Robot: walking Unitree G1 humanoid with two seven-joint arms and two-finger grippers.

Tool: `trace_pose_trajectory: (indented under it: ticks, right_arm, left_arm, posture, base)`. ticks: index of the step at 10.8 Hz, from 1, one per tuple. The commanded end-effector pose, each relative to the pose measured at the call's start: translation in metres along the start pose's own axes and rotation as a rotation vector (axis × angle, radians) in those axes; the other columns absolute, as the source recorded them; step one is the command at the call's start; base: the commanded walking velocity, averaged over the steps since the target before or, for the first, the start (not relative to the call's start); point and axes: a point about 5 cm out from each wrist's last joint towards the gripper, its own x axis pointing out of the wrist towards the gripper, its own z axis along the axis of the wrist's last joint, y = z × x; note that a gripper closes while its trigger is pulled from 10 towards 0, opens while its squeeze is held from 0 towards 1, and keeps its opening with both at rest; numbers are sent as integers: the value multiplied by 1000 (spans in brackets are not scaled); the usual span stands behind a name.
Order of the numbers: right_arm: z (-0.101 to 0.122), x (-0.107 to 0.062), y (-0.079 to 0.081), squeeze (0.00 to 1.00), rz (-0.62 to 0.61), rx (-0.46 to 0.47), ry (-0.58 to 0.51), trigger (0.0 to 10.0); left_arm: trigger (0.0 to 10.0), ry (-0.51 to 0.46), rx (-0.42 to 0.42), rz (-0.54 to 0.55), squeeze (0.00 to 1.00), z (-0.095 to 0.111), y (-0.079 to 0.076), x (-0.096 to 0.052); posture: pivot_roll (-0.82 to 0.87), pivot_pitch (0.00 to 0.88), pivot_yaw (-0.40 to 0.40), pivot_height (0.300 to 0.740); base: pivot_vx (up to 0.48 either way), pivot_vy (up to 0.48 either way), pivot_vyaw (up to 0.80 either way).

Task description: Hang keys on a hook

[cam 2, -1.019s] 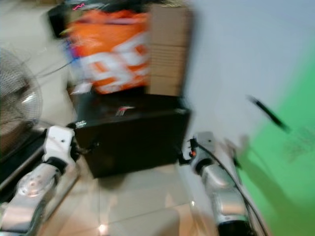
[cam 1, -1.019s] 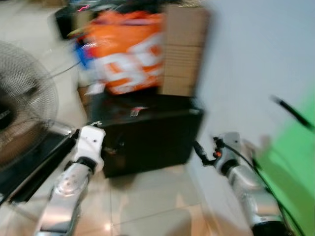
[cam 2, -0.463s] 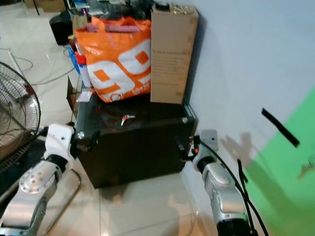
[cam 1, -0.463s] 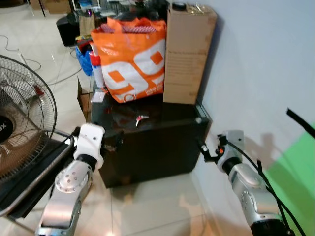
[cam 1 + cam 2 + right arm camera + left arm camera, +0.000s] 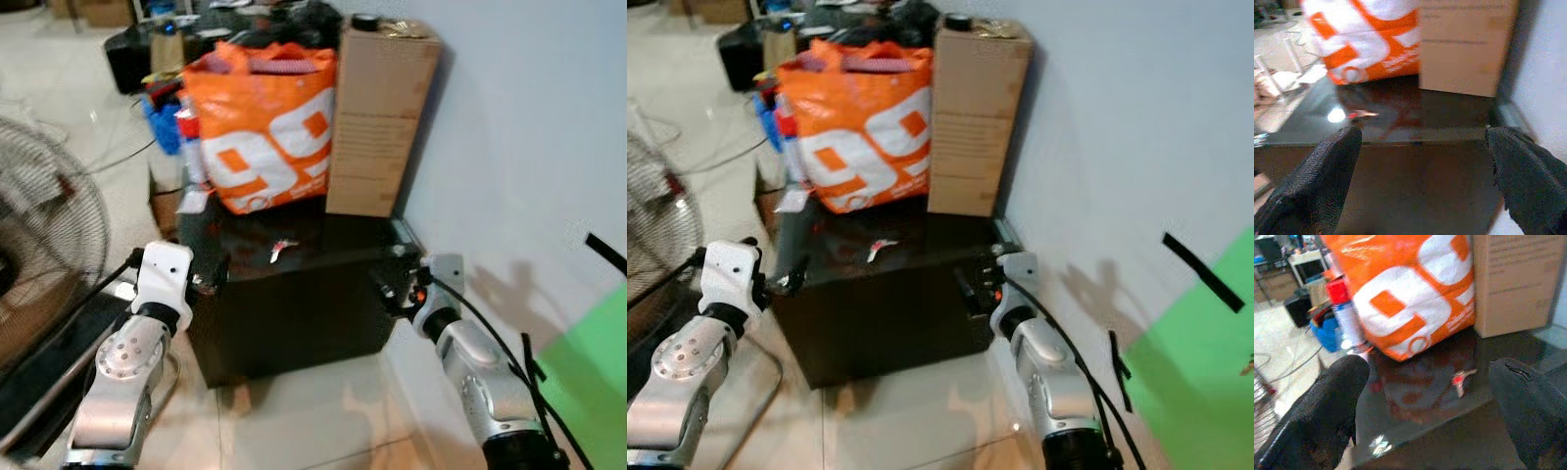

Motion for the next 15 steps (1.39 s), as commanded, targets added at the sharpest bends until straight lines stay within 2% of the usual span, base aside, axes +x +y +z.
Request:
trace_pose_trajectory:
  ticks: [1,7,12,15]
  right_arm:
    - [5,0,-4,1000,-12,-15,-20,10000]
    - [7,1,-4,1000,-5,-18,-34,10000]
    - [9,3,-4,1000,0,-32,-35,10000]
    - [9,4,-6,1000,-22,-26,-36,10000]
  left_arm:
    - [10000,-9,8,-22,0,3,-6,3]
    - [10000,-11,5,-33,0,3,-8,6]
    - [10000,-8,6,-36,0,2,-7,7]
    - [10000,-2,7,-41,0,1,-6,9]
  posture:
    - [-7,0,3,740]
    - [-14,0,9,740]
    - [-11,0,8,740]
    - [-13,0,16,740]
  base:
    - [326,0,0]
    - [337,0,0]
    - [334,0,713]
    - [318,0,0]
